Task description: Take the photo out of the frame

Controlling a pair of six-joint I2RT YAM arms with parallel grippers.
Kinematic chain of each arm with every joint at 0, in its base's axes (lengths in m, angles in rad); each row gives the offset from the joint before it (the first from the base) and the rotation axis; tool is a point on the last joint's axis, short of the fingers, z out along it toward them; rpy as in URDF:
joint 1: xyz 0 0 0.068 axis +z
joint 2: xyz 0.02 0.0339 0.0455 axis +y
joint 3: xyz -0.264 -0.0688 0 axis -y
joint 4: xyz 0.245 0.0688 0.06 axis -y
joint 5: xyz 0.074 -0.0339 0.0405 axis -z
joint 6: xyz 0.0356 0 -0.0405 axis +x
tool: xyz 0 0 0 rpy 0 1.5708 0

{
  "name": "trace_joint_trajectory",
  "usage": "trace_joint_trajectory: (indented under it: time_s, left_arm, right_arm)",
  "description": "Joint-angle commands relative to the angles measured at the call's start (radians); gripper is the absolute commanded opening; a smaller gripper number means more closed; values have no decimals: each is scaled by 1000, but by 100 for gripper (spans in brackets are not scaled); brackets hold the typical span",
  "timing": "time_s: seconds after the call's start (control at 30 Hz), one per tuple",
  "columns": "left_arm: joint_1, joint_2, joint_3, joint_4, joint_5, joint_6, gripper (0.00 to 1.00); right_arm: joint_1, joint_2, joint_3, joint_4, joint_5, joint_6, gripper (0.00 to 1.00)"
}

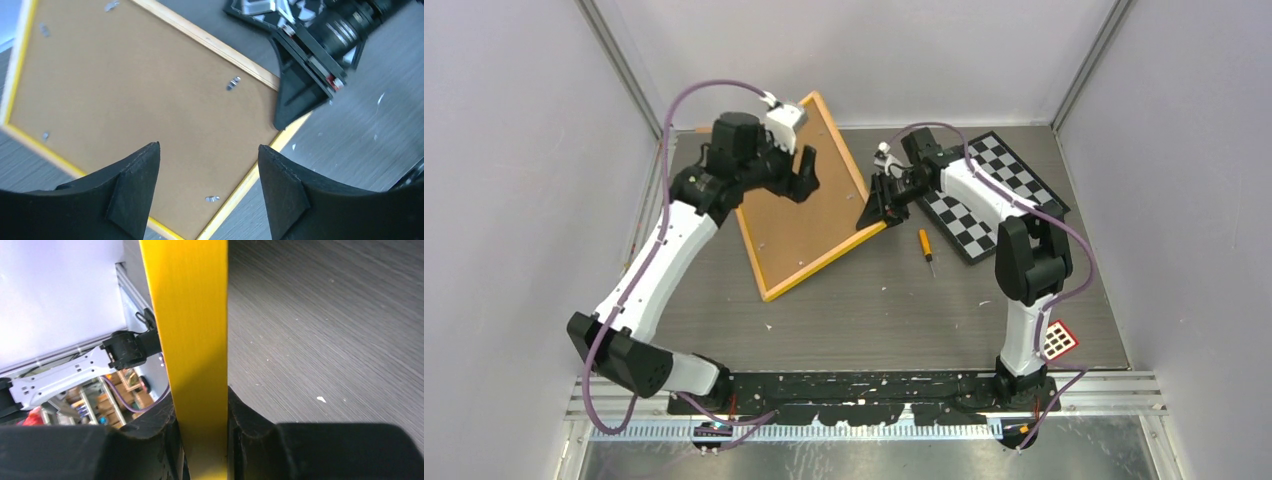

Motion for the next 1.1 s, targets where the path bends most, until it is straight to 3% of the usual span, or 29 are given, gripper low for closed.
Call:
trace_joint_trajectory:
  time_s: [0.0,0.23,0.43,0.7,1.07]
  left_arm:
    - [74,78,173,-197,22,-144,75]
    - [212,143,338,-293,129,-377,99]
    - [271,169,393,-260,173,-548,100]
    - [306,203,431,-202,216,-649,100]
    - [304,260,447,-207,164,-874,100]
  right_arm:
    - [-6,-109,147,-195,205,-102,1]
    - [54,-109,370,-365,457,-233,0]
    - [116,-99,519,-442,684,-289,1]
    - [194,-73,700,-512,873,-353,1]
    - [386,-61,782,-501,1124,-437,0]
